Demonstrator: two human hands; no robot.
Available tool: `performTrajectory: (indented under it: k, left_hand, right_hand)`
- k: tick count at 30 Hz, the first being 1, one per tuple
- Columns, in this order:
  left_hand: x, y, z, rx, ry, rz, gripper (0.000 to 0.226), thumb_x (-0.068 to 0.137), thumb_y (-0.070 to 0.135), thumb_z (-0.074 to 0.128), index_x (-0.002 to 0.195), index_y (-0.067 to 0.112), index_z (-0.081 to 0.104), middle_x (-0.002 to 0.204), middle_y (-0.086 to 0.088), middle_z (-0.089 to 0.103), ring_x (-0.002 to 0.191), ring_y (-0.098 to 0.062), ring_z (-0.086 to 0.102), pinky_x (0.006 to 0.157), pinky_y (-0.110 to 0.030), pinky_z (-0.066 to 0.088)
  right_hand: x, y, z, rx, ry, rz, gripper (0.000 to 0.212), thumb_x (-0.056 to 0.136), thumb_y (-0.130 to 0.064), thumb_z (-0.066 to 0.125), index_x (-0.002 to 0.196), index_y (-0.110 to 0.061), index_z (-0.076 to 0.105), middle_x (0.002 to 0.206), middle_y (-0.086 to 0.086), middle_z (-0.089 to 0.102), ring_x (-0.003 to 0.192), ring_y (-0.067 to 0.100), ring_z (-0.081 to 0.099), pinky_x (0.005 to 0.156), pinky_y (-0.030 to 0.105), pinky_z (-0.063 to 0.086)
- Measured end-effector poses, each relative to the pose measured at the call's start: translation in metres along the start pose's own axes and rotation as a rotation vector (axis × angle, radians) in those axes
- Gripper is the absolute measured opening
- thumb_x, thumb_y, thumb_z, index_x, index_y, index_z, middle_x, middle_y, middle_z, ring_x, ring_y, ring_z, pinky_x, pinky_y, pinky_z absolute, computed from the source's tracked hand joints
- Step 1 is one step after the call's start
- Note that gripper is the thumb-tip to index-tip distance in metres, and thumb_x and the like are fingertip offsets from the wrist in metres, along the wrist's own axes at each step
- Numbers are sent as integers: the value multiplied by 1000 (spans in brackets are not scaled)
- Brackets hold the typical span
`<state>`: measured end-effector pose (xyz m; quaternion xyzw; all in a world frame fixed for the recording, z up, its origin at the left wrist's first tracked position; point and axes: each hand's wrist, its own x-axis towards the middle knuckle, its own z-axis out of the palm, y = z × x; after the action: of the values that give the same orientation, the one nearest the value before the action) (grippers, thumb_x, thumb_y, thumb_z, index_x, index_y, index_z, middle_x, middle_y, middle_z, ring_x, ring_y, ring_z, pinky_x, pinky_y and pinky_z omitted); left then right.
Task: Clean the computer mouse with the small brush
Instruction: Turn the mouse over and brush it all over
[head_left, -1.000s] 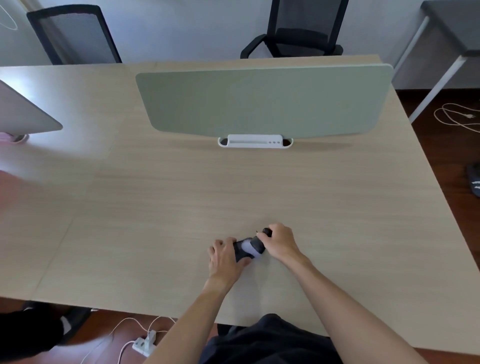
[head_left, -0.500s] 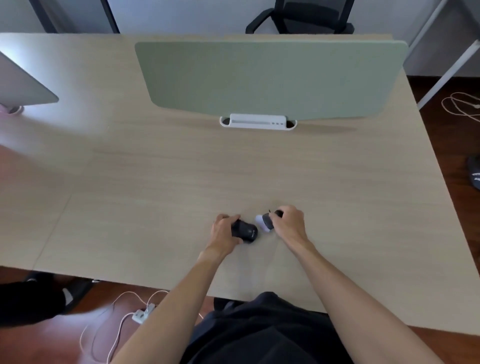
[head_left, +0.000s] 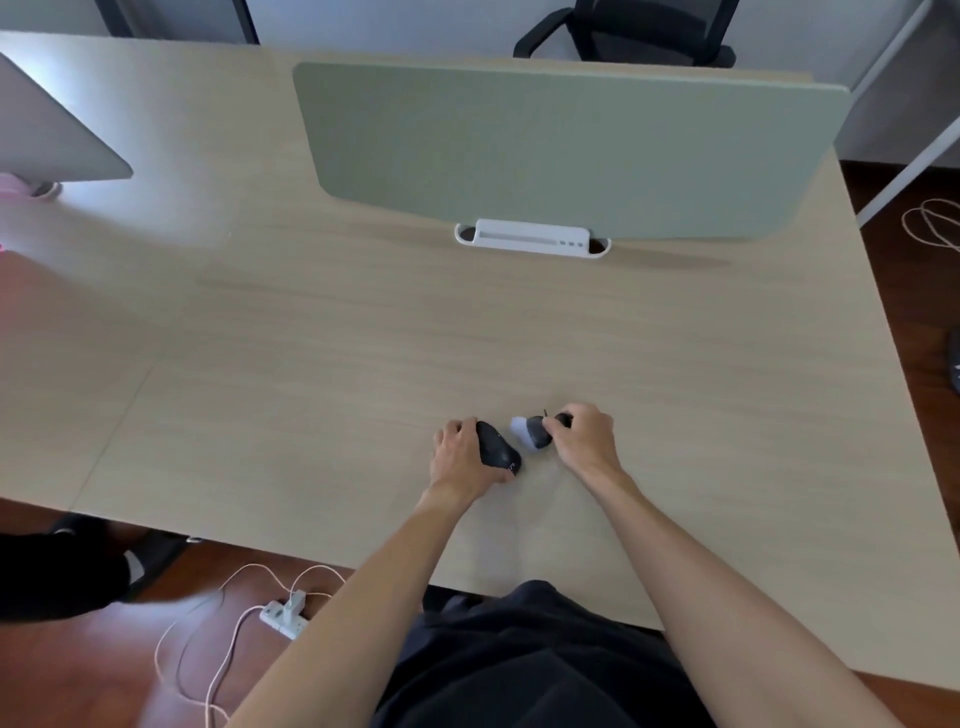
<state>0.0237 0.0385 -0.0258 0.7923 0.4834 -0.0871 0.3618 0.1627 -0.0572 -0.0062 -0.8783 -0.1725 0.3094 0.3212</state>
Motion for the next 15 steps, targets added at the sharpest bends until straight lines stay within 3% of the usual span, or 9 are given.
performTrajectory:
  k: [3, 5, 9, 13, 15]
  left_hand:
    - [6, 5, -9, 91, -55, 44, 95, 58, 29, 86, 139, 20, 36, 138, -1, 43, 131, -25, 37, 105, -38, 35]
    - [7, 8, -12, 96, -99, 63, 102, 58, 23, 87, 143, 19, 32, 140, 0, 43, 134, -25, 36, 106, -38, 33]
    - [9, 12, -17, 58, -173, 89, 114, 58, 15, 89, 150, 18, 22, 147, -3, 38, 140, -26, 29, 112, -39, 32]
    - [10, 14, -23, -8, -222, 101, 118, 57, 8, 88, 151, 19, 17, 147, -5, 36, 137, -27, 34, 97, -38, 47]
    - [9, 14, -24, -46, -241, 125, 103, 57, 1, 85, 143, 20, 31, 134, -2, 43, 122, -27, 45, 85, -38, 53]
  right_hand:
    - [0, -8, -4, 130, -32, 7, 35, 76, -26, 57, 73, 9, 57, 62, 9, 56, 54, 22, 50, 51, 39, 49]
    - [-5, -13, -3, 146, -105, 15, 32, 77, -24, 60, 72, 8, 60, 61, 8, 58, 51, 21, 51, 49, 27, 43]
    - [-5, -8, 4, 88, -163, 3, 24, 80, -21, 64, 76, 3, 65, 65, 3, 54, 60, 19, 46, 51, 25, 38]
    - [-4, -6, 2, 62, -66, -21, 18, 81, -22, 61, 78, -6, 68, 73, 7, 62, 67, 25, 57, 62, 40, 54]
    - [-4, -10, -2, 70, -2, -49, 18, 81, -20, 59, 78, -5, 67, 77, 11, 66, 70, 26, 58, 64, 39, 53]
